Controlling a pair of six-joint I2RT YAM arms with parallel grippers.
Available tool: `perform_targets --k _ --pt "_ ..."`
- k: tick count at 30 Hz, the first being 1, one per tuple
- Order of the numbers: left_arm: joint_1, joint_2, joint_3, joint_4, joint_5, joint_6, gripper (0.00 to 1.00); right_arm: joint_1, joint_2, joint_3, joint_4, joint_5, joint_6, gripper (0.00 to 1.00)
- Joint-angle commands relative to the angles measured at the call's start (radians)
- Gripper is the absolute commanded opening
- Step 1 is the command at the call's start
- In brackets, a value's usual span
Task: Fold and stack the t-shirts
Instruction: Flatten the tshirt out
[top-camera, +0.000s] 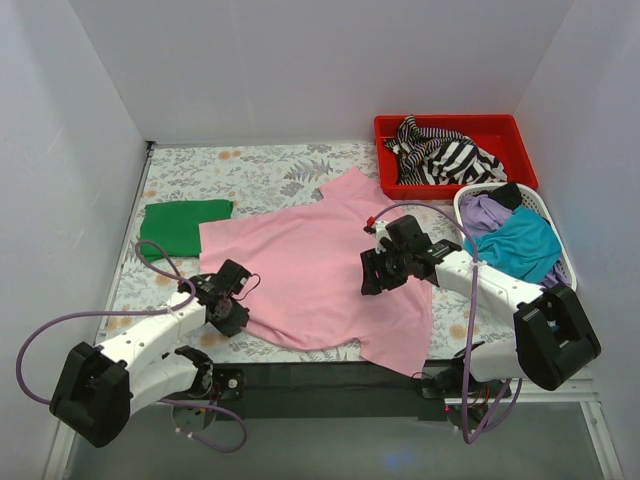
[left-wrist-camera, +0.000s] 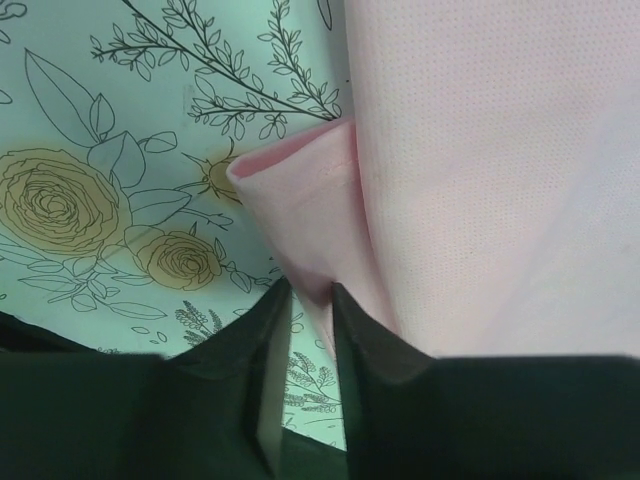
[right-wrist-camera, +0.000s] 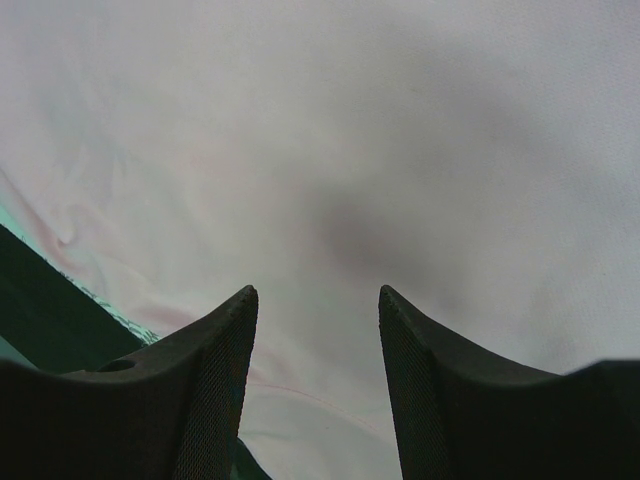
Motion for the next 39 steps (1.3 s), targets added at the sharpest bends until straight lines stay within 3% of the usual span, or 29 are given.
perform_targets --k 1,5,13,18,29,39 --pt "-0.004 0.006 0.014 0.025 -0.047 -0.01 0.17 -0.001 0.008 0.021 0.015 -0.014 -0.015 0.59" --pt "-0.004 0.025 0.019 0.035 -0.053 -0.01 0.0 -0.001 0.01 0.018 0.015 -0.016 -0.018 0.59" --pt "-0.002 -0.026 0.076 0.002 0.002 0.0 0.0 -0.001 0.002 0.023 0.012 -0.022 -0.023 0.59" --pt "-0.005 -0.142 0.116 -0.093 0.064 -0.028 0.0 -0.001 0.01 0.026 0.012 -0.02 -0.023 0.59" --pt "-0.005 -0.202 0.24 -0.263 0.091 -0.031 0.0 -0.001 0.025 0.029 0.014 -0.025 -0.027 0.59" --pt "-0.005 -0.307 0.255 -0.375 0.122 -0.063 0.0 -0.001 0.043 0.027 0.014 -0.03 -0.035 0.59"
